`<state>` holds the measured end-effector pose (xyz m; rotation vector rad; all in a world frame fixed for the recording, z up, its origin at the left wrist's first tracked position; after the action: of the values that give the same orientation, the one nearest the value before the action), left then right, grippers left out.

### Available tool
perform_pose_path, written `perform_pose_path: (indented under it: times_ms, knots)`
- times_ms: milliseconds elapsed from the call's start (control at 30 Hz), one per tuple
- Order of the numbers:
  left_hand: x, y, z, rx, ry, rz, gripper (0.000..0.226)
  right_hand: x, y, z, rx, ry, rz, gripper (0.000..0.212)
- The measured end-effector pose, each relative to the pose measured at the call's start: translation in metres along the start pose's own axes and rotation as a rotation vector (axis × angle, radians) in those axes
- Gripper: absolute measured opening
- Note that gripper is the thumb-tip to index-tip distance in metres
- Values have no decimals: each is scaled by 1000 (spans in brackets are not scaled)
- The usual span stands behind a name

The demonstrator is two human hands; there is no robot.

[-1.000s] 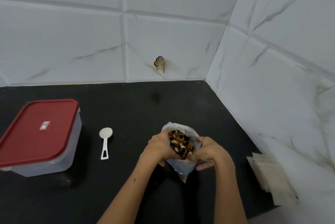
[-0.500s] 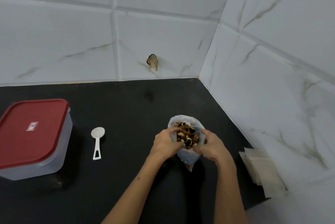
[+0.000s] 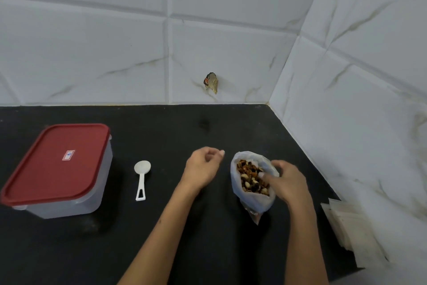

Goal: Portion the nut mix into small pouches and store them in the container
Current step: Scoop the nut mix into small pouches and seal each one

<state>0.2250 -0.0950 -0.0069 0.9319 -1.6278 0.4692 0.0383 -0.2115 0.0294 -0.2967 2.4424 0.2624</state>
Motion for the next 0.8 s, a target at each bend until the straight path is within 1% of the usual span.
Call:
perform_pose_path:
  times_ms: [67, 100, 133, 200, 300, 400, 467, 567, 633, 700, 800]
  knots:
    - [1, -6, -33, 147, 117, -16, 26, -25, 4, -12, 178, -47, -103, 42]
    - [-1, -6, -50, 219, 175, -32, 27, -40, 8, -13, 231, -111, -157, 38]
    - [-3, -6, -67, 281, 221, -50, 27, -54, 12, -10, 247, -194, -202, 33]
    - [-10, 1, -96, 370, 263, -82, 28, -80, 19, 12, 175, -354, -254, 25]
    - [-28, 14, -122, 443, 293, -147, 34, -111, 30, 69, -34, -455, -262, 18]
    - [-47, 24, -140, 517, 262, -217, 44, -128, 48, 140, -301, -513, -138, 15]
    - [-60, 25, -147, 543, 250, -261, 58, -134, 65, 185, -441, -459, -72, 14]
    - [-74, 26, -150, 541, 263, -341, 68, -134, 77, 227, -489, -298, -68, 10]
    - [-83, 25, -150, 525, 292, -379, 64, -135, 82, 244, -497, -252, -72, 12]
    - [-88, 27, -149, 510, 349, -419, 58, -135, 85, 250, -470, -228, -78, 15]
    - [-90, 31, -145, 479, 384, -475, 57, -135, 85, 249, -423, -236, -98, 16]
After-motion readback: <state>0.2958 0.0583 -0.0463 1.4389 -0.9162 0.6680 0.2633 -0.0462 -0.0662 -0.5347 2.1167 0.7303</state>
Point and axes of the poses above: each hand's wrist, its own y-axis away from the middle knuckle, its own z-axis out of the palm, x = y × z, the point moved 9 cm from there along -y, towards the middle knuckle, and after that the axes turned 9 degrees about x, right-handed, at the moved point
